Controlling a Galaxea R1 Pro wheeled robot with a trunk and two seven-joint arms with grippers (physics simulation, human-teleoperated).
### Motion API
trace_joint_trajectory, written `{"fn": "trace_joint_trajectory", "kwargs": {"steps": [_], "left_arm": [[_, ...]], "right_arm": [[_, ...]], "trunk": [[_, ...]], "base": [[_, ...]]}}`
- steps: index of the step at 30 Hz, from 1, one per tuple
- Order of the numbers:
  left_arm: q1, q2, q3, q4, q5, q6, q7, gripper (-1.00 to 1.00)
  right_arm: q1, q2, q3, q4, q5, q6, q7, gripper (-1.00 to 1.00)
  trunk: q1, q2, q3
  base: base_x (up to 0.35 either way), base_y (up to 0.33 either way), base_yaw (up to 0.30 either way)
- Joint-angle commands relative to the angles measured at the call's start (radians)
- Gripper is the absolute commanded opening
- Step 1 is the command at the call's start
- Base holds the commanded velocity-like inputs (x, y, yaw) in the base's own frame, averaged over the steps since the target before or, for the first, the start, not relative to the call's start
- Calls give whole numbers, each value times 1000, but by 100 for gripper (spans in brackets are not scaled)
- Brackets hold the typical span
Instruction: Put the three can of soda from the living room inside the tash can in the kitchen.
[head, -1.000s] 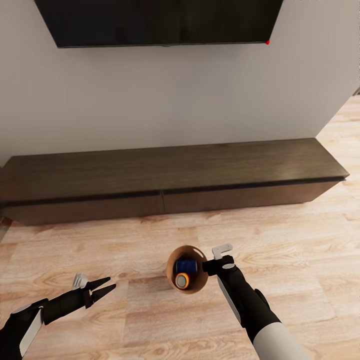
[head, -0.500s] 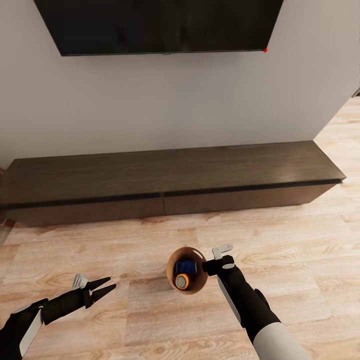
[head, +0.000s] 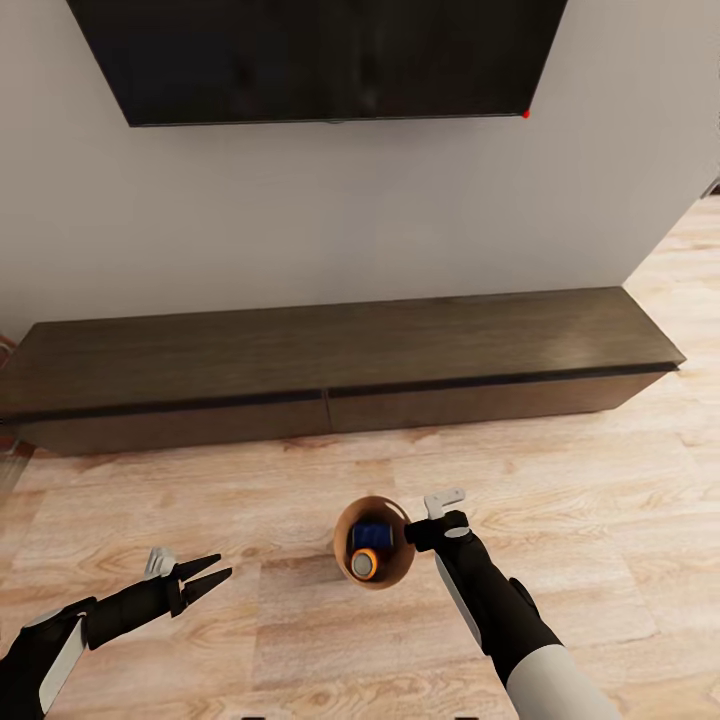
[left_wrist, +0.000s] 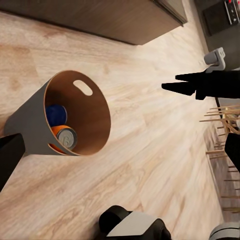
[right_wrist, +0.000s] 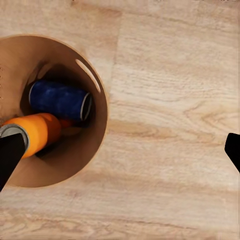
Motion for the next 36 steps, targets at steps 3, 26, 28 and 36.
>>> {"fn": "trace_joint_trajectory", "kwargs": {"steps": [3, 26, 28, 36], "left_arm": [[0, 0, 0, 0, 0, 0, 0, 100], [0, 0, 0, 0, 0, 0, 0, 100], [0, 0, 0, 0, 0, 0, 0, 100], [0, 0, 0, 0, 0, 0, 0, 100]], "right_arm": [[0, 0, 0, 0, 0, 0, 0, 100], [0, 0, 0, 0, 0, 0, 0, 100], [0, 0, 0, 0, 0, 0, 0, 100], [0, 0, 0, 0, 0, 0, 0, 100]], "trunk": [[-12, 21, 10], [-100, 182, 104], [-107, 196, 114], [-138, 252, 151]], "base": [[0, 0, 0], [0, 0, 0], [0, 0, 0], [0, 0, 0]]}}
